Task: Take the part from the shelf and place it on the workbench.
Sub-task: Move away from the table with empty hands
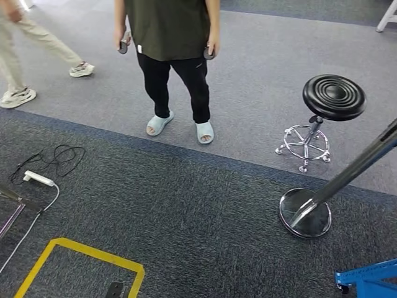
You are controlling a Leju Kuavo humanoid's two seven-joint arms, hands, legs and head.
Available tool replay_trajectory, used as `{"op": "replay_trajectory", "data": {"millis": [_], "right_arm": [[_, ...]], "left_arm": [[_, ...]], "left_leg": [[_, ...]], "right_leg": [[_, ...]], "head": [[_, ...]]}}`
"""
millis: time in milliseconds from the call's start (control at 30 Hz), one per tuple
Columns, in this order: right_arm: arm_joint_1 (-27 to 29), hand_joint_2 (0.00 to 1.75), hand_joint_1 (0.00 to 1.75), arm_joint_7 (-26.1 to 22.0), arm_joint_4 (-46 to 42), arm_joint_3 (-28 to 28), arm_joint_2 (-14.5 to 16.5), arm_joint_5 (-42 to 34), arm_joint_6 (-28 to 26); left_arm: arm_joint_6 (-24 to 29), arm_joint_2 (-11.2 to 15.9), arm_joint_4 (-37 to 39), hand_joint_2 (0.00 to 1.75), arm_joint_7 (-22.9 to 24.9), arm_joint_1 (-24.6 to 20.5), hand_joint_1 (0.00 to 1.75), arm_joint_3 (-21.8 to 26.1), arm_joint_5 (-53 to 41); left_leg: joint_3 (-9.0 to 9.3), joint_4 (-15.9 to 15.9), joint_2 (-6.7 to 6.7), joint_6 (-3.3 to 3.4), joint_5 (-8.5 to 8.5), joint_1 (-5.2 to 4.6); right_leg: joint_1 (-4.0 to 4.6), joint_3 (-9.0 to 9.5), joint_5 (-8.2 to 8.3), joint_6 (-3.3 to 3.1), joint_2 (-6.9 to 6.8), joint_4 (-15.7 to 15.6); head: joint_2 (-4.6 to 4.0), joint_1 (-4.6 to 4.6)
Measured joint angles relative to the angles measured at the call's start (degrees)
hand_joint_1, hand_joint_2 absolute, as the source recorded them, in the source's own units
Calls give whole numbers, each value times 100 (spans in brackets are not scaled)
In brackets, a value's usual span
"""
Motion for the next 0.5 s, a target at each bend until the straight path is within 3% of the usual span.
{"op": "replay_trajectory", "data": {"millis": [67, 133, 167, 200, 233, 300, 367, 433, 467, 500], "right_arm": [[-14, 0, 0, 4, 0, 9, -1, 0, -1], [-16, 0, 0, 8, 1, 19, -2, -1, 1], [-12, 0, 0, 9, 1, 22, -3, -1, 1], [-10, 0, 0, 9, 1, 23, -4, -1, 2], [-9, 0, 0, 8, 1, 23, -4, -1, 3], [-12, 0, 0, 3, -1, 23, -2, -1, 6], [-9, 0, 0, -10, -2, 22, -1, -1, 5], [15, 0, 0, -20, -1, 20, -2, 0, -7], [28, 0, 0, -19, -1, 19, -3, 0, -20], [34, 0, 0, -17, -1, 16, -4, -1, -38]], "left_arm": [[33, -2, 0, 0, 13, 8, 0, 13, -1], [62, 1, 0, 0, 26, 22, 0, 28, -1], [71, 3, 0, 0, 31, 25, 0, 35, -4], [75, 7, 0, 0, 36, 24, 0, 41, -9], [78, 10, 0, 0, 40, 21, 0, 44, -18], [79, 15, 0, 0, 43, 12, 0, 45, -47], [75, 16, 0, 0, 51, 1, 0, 45, -94], [48, 10, 0, 0, 63, -11, 0, 41, -149], [27, 4, 0, 0, 66, -17, 0, 38, -168], [3, -3, 0, 0, 66, -20, 0, 35, -188]], "left_leg": [[-299, 631, -332, -16, -348, 9], [-695, 1359, -431, -3, -603, -4], [-803, 1502, -446, 13, -575, -12], [-809, 1427, -464, 36, -434, -20], [-706, 1142, -513, 64, -209, -26], [-378, 359, -777, 117, 191, -23], [-195, -80, -971, 136, 306, -24], [-173, -151, -892, 167, 318, -33], [-161, -178, -825, 199, 339, -31], [-148, -206, -744, 230, 360, -25]], "right_leg": [[-8, 4, 16, -53, 156, -16], [4, 2, 17, -76, 333, -16], [10, 3, 19, -79, 426, -16], [13, 5, 23, -79, 521, -16], [14, 9, 29, -73, 616, -16], [14, 2, 40, -43, 789, -5], [7, -32, 56, 13, 922, -6], [-13, -77, 87, 91, 1038, -38], [-12, -101, 76, 122, 995, -24], [-1, -157, 9, 148, 866, 70]], "head": [[0, -23], [0, -34], [0, -34], [0, -34], [0, -34], [0, -33], [0, -31], [0, -29], [0, -28], [0, -16]]}}
